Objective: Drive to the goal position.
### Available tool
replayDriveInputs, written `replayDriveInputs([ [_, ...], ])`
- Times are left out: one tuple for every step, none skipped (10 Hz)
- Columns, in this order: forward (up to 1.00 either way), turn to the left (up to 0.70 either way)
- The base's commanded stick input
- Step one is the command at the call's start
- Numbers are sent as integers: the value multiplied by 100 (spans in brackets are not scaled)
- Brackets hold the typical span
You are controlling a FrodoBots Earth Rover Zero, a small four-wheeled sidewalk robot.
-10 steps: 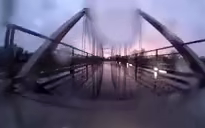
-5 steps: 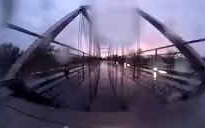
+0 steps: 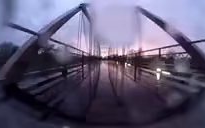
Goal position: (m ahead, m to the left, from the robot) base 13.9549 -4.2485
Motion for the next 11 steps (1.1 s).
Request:
replayDriveInputs([
  [70,0],
  [70,0],
  [70,0],
  [70,0],
  [70,0],
  [70,0],
  [70,0],
  [70,0],
  [70,0],
  [70,0],
  [70,0],
])
